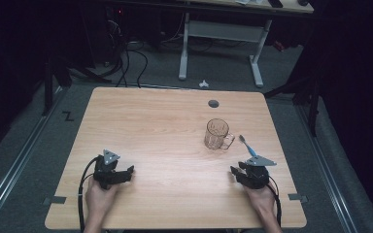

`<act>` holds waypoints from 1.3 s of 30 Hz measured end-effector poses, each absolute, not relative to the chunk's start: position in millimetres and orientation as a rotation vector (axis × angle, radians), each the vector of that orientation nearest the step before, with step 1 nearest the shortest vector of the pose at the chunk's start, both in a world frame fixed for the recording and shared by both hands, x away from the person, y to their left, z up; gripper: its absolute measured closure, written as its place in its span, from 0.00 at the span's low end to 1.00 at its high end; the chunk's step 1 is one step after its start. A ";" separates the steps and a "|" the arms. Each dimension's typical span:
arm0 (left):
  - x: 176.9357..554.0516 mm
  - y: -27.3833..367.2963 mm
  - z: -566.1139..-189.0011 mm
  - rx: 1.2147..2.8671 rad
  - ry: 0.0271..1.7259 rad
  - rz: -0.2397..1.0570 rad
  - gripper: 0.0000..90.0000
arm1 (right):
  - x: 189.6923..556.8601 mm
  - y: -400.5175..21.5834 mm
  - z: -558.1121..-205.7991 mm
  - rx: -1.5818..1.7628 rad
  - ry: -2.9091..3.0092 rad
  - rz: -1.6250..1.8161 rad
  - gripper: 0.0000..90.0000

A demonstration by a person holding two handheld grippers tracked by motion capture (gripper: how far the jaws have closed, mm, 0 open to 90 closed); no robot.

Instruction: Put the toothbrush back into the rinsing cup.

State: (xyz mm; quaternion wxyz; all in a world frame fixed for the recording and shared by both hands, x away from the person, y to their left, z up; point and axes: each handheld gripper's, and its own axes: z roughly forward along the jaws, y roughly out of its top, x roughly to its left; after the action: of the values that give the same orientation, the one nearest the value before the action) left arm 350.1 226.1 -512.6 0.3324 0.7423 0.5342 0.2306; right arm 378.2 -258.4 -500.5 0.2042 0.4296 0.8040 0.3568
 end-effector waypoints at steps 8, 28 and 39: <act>350.1 226.1 -512.6 1.939 1.395 0.603 0.20 | 372.8 -263.8 -496.3 1.197 2.233 1.003 0.66; 350.1 226.1 -512.6 1.939 1.396 0.603 0.20 | 365.6 -281.3 -490.1 1.230 2.201 1.006 0.69; 350.1 226.0 -512.6 1.939 1.396 0.603 0.20 | 365.4 -290.1 -485.8 1.240 2.189 0.990 0.68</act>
State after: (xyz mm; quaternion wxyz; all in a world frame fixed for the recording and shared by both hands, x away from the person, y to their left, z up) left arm 350.1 226.0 -512.6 0.3325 0.7421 0.5342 0.2308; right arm 365.4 -290.1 -485.8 0.2172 0.4476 0.7904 0.3574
